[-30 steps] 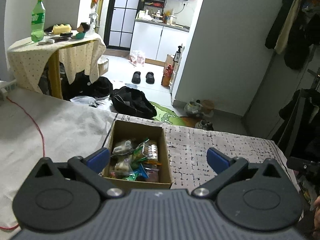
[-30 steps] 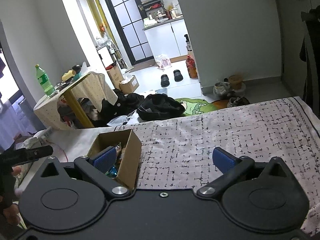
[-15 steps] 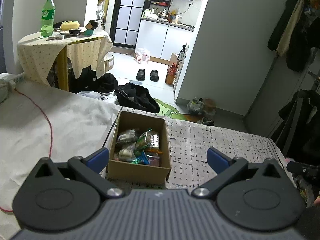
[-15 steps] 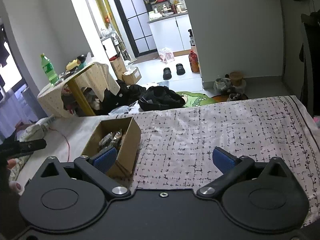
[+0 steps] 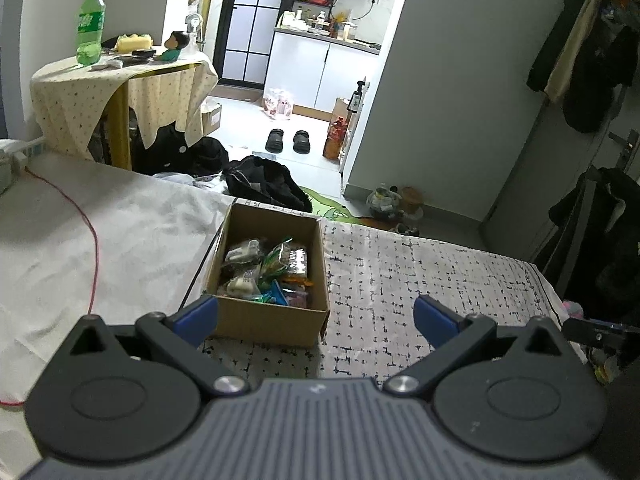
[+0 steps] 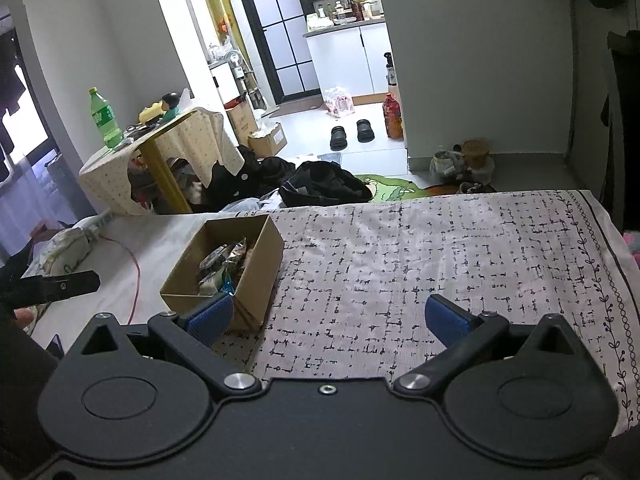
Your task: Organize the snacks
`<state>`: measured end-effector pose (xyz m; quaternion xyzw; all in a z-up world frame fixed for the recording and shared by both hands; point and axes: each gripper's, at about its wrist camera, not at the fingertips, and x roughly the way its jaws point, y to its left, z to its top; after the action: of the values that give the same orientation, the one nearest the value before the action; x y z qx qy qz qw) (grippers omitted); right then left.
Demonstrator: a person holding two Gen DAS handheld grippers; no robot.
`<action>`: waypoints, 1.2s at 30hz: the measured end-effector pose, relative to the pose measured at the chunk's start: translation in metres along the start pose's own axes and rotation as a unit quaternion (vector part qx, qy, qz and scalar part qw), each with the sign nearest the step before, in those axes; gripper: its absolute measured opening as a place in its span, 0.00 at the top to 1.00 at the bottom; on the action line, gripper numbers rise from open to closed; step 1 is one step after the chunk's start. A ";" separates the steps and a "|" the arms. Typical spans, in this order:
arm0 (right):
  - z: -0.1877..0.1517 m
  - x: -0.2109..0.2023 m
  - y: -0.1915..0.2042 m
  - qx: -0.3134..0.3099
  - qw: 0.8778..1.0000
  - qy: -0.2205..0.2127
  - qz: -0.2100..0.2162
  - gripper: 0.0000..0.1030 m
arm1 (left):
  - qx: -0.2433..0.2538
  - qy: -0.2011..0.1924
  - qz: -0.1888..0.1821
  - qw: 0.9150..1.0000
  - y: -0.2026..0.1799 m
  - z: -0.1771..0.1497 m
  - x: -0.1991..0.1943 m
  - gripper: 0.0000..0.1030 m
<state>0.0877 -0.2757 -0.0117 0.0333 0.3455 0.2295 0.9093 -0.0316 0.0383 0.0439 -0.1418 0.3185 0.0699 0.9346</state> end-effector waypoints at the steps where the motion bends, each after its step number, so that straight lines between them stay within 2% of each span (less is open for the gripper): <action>1: 0.000 0.000 0.000 0.000 1.000 -0.001 0.000 0.00 | -0.003 0.000 0.000 1.000 0.001 0.000 0.000 0.00; 19: 0.003 -0.001 0.001 0.001 1.000 -0.001 0.006 0.00 | -0.003 0.012 -0.002 1.000 0.004 -0.004 0.004 0.00; 36: 0.004 -0.002 -0.002 -0.008 1.000 -0.003 -0.007 0.00 | -0.001 0.025 -0.011 1.000 0.002 -0.005 0.011 0.00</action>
<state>0.0894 -0.2779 -0.0078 0.0240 0.3413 0.2260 0.9121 -0.0261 0.0394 0.0327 -0.1477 0.3398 0.0567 0.9271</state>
